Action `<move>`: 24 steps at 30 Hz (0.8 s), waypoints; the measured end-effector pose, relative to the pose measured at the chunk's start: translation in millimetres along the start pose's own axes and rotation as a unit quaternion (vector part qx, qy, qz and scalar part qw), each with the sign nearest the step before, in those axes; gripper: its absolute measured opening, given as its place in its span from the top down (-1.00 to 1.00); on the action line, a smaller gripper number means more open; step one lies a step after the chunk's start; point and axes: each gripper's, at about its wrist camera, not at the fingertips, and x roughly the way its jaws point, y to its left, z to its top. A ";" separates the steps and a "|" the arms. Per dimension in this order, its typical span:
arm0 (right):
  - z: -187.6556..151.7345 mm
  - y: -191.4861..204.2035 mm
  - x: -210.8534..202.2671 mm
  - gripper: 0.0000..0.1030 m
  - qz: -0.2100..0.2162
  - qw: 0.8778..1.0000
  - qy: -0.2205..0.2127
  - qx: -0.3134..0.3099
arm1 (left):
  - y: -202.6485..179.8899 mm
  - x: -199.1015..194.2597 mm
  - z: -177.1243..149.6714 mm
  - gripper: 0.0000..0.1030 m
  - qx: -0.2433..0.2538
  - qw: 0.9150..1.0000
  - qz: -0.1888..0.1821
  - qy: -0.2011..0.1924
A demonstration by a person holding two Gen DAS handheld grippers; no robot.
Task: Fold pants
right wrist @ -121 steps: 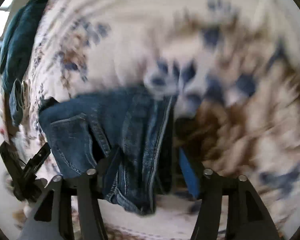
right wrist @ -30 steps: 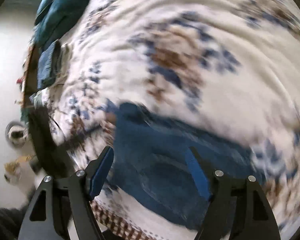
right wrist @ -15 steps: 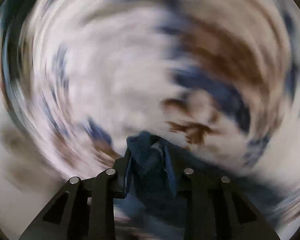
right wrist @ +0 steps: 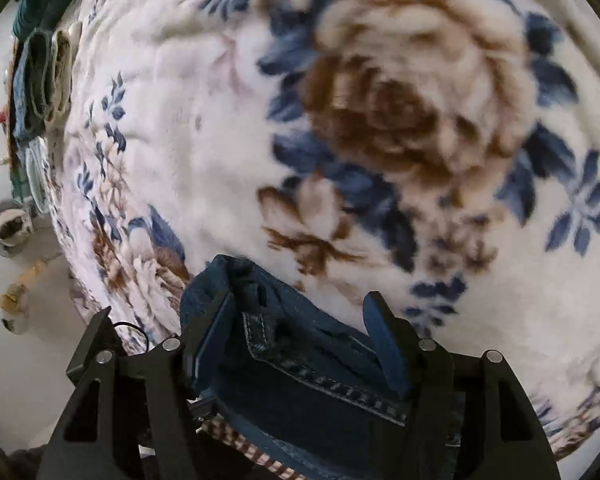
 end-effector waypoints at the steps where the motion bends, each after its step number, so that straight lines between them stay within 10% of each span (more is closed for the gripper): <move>1: -2.8 -4.0 -2.7 -0.33 0.011 1.000 -0.006 0.001 | -0.3 -0.9 -0.3 -0.59 -0.001 1.000 0.000 0.000; 7: -37.0 -45.8 -18.1 -0.33 0.018 1.000 -0.011 -0.008 | -2.0 1.8 3.0 -0.59 -0.002 1.000 0.002 0.004; 11: -63.2 -49.0 9.1 0.15 0.019 0.998 0.043 -0.036 | -7.0 4.2 4.8 -0.60 0.007 1.000 0.016 0.011; 19: -109.3 -0.7 -14.3 0.72 -0.153 0.982 -0.073 -0.084 | -19.5 9.5 4.9 -0.69 0.026 0.999 0.032 0.013; 24: -111.3 -65.7 -20.1 0.72 -0.085 0.988 -0.113 0.057 | -33.2 18.3 7.4 -0.74 0.039 0.998 0.055 0.011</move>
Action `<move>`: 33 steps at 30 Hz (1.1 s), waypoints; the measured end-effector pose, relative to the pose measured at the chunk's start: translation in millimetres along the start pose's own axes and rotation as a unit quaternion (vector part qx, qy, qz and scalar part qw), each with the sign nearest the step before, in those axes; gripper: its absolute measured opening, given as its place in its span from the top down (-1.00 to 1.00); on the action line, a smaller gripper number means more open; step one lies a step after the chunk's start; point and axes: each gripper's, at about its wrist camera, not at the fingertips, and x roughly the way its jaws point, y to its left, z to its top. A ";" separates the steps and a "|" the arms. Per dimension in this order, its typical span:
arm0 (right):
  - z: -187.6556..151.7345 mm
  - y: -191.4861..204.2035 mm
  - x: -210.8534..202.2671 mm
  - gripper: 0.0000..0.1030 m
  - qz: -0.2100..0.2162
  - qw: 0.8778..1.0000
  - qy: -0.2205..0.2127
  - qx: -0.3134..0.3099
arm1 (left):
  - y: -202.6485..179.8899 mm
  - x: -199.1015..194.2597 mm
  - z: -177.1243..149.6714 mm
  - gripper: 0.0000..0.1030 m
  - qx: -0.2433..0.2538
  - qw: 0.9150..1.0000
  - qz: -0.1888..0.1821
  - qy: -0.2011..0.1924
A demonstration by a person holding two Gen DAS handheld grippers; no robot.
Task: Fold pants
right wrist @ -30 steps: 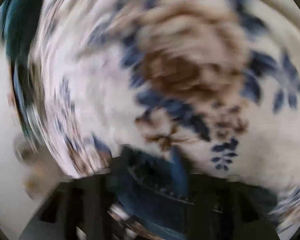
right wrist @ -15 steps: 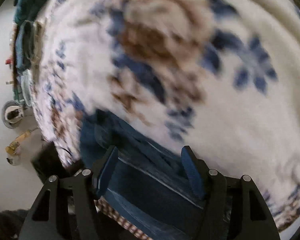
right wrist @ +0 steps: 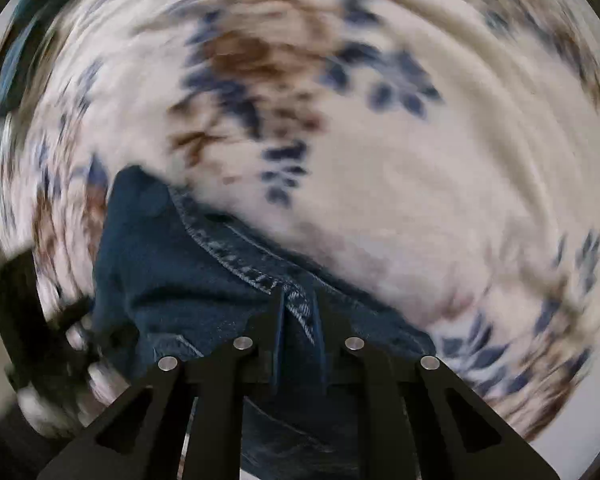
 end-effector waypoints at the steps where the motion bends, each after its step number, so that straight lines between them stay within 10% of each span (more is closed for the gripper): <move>1: 2.6 -15.4 4.8 0.71 0.040 0.998 0.007 0.057 | 0.0 0.9 1.1 -0.74 0.000 1.000 0.001 0.001; 4: 13.5 -35.8 14.1 0.59 0.089 0.987 0.047 0.122 | -0.9 2.6 1.9 -0.74 -0.001 1.000 0.000 -0.001; 7: 33.5 -5.5 -15.7 0.08 0.024 0.999 0.018 0.035 | -1.9 2.3 0.0 -0.74 0.003 1.000 0.005 -0.005; 10: 62.8 33.1 -42.0 -0.39 0.084 0.996 0.002 -0.017 | -2.5 3.4 0.2 -0.74 0.003 1.000 0.007 -0.009; 15: 103.1 136.6 31.4 -0.38 0.054 0.976 0.164 -0.133 | -2.9 5.0 1.8 -0.74 0.002 1.000 0.005 -0.014; 16: 104.1 149.2 49.4 -0.36 0.038 0.968 0.201 -0.148 | -0.8 4.5 0.3 -0.74 0.002 1.000 0.005 -0.015; 18: 103.6 167.9 80.4 0.57 -0.030 0.954 0.239 -0.177 | 2.4 4.0 -2.4 -0.74 0.003 1.000 0.007 -0.016; 22: 115.9 157.5 71.9 0.86 -0.047 0.976 0.188 -0.095 | 10.3 1.3 -7.6 -0.74 -0.001 1.000 -0.002 -0.027; 25: 123.6 133.3 65.2 0.98 0.036 0.984 0.173 0.019 | 12.0 1.6 -9.3 -0.74 0.000 1.000 -0.002 -0.028; 28: 123.9 149.4 55.0 0.95 0.016 0.981 0.179 -0.073 | 16.6 -0.9 -11.0 -0.74 -0.003 1.000 -0.008 -0.026; 29: 123.6 155.8 50.8 0.82 0.011 0.976 0.191 -0.105 | 17.6 -0.7 -10.8 -0.74 -0.003 1.000 -0.009 -0.026; 32: 122.9 172.8 50.7 -0.64 -0.009 0.964 0.216 -0.158 | 20.6 -1.0 -9.7 -0.74 -0.005 1.000 -0.010 -0.023; 33: 121.2 174.1 51.7 -0.67 -0.022 0.959 0.221 -0.176 | 21.3 -1.0 -9.6 -0.74 -0.004 1.000 -0.009 -0.022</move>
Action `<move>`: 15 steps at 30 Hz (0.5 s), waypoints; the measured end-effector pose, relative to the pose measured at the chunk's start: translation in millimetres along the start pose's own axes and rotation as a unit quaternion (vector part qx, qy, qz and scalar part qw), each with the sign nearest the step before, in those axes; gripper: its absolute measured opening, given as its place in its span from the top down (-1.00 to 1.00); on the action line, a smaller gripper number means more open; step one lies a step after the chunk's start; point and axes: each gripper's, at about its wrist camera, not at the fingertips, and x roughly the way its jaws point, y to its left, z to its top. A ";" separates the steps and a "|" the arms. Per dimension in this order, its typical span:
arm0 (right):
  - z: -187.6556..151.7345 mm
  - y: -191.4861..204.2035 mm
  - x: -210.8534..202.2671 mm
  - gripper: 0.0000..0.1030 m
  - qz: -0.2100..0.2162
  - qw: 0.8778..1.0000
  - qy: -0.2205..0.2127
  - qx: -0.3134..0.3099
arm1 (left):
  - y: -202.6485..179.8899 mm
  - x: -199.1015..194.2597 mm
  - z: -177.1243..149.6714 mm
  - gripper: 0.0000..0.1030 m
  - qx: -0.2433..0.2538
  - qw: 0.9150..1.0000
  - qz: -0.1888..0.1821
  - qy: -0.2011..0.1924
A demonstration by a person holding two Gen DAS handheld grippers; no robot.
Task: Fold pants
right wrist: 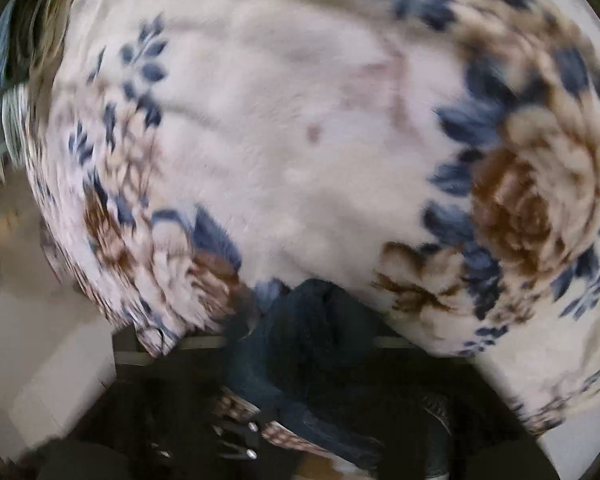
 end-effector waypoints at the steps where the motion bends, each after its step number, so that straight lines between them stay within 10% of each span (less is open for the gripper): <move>1: 1.4 0.2 6.9 -0.67 -0.020 1.000 0.022 -0.007 | 0.6 -0.1 0.7 -0.74 0.000 1.000 0.000 0.001; 6: -4.6 -11.1 44.1 0.11 -0.041 0.997 0.070 0.009 | -5.7 0.3 5.9 -0.74 0.004 1.000 0.002 0.003; 12: -24.2 -31.1 32.8 0.32 0.023 0.995 -0.010 0.097 | -11.0 3.5 11.2 -0.74 0.010 1.000 -0.002 0.000; 15: -39.1 -59.5 34.1 0.39 0.124 0.973 -0.048 0.189 | -12.8 4.1 10.8 -0.74 0.011 1.000 0.000 -0.001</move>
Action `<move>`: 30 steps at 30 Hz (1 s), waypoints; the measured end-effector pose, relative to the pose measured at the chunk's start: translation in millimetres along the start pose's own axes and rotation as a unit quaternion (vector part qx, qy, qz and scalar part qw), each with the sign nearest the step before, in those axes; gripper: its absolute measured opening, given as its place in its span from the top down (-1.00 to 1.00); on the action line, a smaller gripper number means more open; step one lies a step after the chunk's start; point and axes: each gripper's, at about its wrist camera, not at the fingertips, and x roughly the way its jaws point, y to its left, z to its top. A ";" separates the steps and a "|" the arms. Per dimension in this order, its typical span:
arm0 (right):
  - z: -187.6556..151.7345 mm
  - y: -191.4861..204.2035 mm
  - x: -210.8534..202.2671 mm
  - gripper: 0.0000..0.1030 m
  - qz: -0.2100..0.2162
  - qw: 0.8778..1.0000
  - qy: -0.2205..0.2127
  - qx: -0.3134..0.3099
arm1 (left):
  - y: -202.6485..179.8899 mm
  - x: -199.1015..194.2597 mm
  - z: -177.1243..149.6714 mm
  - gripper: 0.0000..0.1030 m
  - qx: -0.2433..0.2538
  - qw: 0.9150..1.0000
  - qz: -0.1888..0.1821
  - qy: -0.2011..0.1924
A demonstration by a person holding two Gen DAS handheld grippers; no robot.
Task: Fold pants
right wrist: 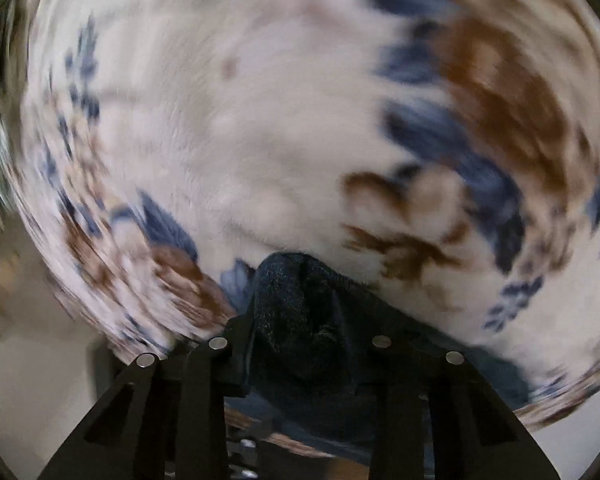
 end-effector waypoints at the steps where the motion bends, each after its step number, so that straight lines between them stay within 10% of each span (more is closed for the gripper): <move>1: -1.8 -10.5 -2.5 0.46 0.032 0.999 -0.015 0.032 | -0.7 -0.6 -0.5 -0.74 -0.001 1.000 -0.001 -0.001; 5: -11.0 -57.7 -10.3 0.95 0.182 0.973 -0.069 0.125 | -5.0 0.4 -1.8 -0.74 0.002 1.000 0.003 0.001; 15: -19.4 -36.2 -79.2 0.94 0.123 0.979 -0.164 0.019 | -11.1 -1.0 -3.5 -0.74 0.010 1.000 0.018 0.014; 17: -21.7 -23.4 -83.9 0.67 0.062 0.985 -0.160 -0.034 | -11.5 -1.0 -2.7 -0.74 0.010 1.000 0.020 0.015; 18: -23.0 -19.6 -80.1 0.12 0.050 0.987 -0.141 -0.052 | -12.6 -1.3 -2.5 -0.74 0.009 1.000 0.021 0.016; 20: -27.3 -20.3 -70.9 -0.36 0.042 0.989 -0.123 -0.067 | -14.8 -0.3 -0.1 -0.74 0.010 1.000 0.021 0.017; 23: -28.9 -39.4 -42.5 -0.36 0.055 0.994 -0.082 -0.055 | -17.1 0.6 3.8 -0.74 0.008 1.000 0.022 0.018; 25: -32.2 -54.3 -24.4 -0.08 0.108 0.991 -0.075 -0.035 | -17.8 5.0 6.9 -0.74 0.010 0.999 0.025 0.020; 26: -34.6 -59.1 -17.8 0.50 0.141 0.987 -0.080 -0.022 | -19.5 5.6 7.3 -0.74 0.012 0.999 0.028 0.019; 30: -48.8 -66.8 -21.4 0.69 0.125 0.982 -0.139 -0.008 | -27.0 7.2 7.1 -0.74 0.019 0.999 0.032 0.020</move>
